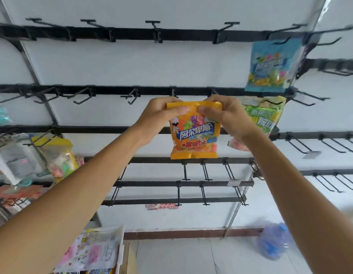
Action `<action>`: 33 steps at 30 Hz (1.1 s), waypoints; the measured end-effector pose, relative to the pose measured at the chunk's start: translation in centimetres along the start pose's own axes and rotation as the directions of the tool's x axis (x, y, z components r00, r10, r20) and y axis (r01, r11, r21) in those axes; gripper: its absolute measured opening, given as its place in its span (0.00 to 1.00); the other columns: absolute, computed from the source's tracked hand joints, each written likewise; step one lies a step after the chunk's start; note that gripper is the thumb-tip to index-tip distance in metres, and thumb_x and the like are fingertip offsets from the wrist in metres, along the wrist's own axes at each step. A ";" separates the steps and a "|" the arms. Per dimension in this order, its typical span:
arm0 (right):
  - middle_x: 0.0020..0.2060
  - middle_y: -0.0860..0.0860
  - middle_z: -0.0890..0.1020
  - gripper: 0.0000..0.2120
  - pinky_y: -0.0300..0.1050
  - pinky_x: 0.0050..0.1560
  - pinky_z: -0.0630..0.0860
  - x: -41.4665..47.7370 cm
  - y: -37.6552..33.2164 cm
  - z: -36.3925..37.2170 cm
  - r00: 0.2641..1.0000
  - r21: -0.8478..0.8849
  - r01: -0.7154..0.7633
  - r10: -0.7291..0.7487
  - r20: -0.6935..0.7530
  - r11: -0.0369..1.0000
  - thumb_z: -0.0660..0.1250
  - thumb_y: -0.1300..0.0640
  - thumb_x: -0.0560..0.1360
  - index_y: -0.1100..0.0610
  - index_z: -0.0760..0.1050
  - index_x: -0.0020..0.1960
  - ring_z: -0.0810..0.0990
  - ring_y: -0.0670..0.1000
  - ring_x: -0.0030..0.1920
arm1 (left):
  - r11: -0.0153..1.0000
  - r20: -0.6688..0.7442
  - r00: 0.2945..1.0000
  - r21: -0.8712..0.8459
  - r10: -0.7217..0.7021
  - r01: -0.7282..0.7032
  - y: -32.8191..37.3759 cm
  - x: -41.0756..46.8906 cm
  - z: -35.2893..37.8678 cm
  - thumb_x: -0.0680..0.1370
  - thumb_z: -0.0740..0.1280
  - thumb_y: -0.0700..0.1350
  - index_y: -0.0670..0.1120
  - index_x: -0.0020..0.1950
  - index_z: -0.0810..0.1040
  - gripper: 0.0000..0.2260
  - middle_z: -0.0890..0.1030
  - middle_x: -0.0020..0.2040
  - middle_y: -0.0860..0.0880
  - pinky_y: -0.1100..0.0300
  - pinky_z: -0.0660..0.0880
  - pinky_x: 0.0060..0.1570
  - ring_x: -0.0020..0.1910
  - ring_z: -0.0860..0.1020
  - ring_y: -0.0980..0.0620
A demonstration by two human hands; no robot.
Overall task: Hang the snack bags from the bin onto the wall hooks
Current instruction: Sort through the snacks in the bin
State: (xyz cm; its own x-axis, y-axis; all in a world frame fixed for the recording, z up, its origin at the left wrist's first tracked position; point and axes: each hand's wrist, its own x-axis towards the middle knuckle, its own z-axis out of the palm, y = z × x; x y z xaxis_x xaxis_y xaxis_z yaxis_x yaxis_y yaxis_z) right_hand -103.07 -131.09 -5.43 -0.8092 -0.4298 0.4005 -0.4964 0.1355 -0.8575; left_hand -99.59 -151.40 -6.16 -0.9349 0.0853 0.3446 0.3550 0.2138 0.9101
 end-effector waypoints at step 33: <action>0.36 0.50 0.83 0.04 0.50 0.42 0.82 14.7 -0.7 -11.5 0.961 0.050 0.212 -0.198 -0.193 0.976 0.70 0.58 0.76 0.55 0.77 0.43 0.84 0.51 0.38 | 0.984 -0.092 0.980 0.049 0.178 -0.174 3.7 17.5 3.0 0.77 0.69 0.48 0.48 0.54 0.80 0.07 0.86 0.49 0.52 0.59 0.79 0.47 0.49 0.84 0.53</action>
State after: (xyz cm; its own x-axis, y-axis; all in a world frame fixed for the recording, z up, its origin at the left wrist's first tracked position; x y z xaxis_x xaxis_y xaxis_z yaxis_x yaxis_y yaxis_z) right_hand -118.22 -127.27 4.74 -0.7398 -0.2674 0.6174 -0.6400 -0.0037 -0.7684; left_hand -114.67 -146.20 2.56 -0.8533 0.0323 0.5204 0.5118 0.2430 0.8240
